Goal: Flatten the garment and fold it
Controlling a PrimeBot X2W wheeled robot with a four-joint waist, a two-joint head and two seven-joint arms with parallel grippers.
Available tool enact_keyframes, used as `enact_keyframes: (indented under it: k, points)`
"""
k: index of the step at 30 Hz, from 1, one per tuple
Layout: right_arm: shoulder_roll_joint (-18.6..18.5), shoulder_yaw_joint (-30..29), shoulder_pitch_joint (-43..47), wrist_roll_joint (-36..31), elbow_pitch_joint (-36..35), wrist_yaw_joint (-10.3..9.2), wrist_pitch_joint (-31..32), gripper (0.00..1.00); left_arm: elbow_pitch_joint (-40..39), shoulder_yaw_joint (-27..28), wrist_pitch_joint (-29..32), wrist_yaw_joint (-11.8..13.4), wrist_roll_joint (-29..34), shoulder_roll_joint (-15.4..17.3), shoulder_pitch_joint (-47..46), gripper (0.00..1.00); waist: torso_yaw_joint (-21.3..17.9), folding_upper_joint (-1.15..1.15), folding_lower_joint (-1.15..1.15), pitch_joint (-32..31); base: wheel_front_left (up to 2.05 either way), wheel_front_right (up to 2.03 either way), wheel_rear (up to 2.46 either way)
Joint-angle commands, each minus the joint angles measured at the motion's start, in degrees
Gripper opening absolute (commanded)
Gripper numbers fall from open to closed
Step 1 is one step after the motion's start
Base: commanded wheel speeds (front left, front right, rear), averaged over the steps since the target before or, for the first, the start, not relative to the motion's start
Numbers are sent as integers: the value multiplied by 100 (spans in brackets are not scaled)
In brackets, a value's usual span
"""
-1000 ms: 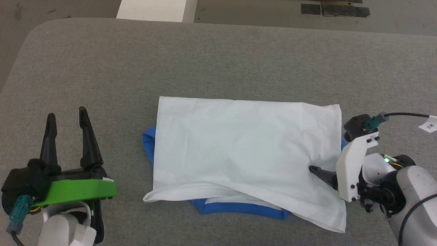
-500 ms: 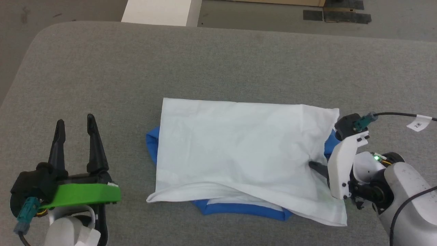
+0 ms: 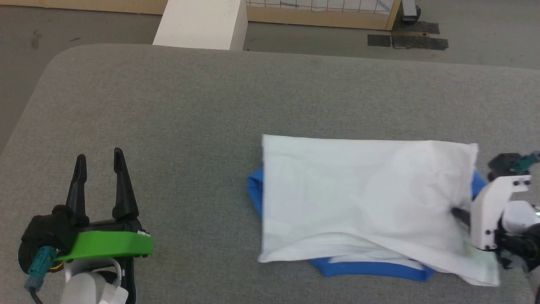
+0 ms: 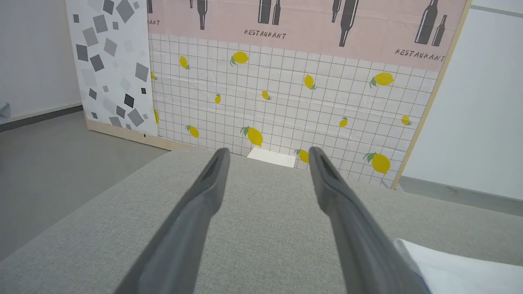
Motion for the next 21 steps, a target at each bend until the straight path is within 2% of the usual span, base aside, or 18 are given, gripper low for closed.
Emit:
enact_keyframes:
  k: [1, 5, 9, 14, 21]
  points:
    - [-130, -180, 106, -186, 95, -12, 37, 0, 14, -3, -20, -37, 32, -30, 63, 100, -12, 0, 0, -15, 0, 0, 0]
    - [-146, -764, 100, -738, 264, -12, 71, 0, 44, -1, -20, -54, 50, -38, 88, 100, -48, 0, 0, -55, 0, 0, 0]
    - [-56, -910, 70, -1227, 123, -12, 293, 0, 88, 6, -20, -57, 56, -43, 137, 100, -79, 0, 0, -164, 0, 0, 0]
    - [-70, -557, 119, -1274, -696, -12, 846, 0, 118, 17, -20, -40, 48, -46, 238, 100, -132, 0, 0, -341, 0, 0, 0]
    - [-177, 128, 256, -847, -2330, -12, 1989, 0, 125, -8, -20, -19, 15, -49, 325, 100, -152, 0, 0, -484, 0, 0, 0]
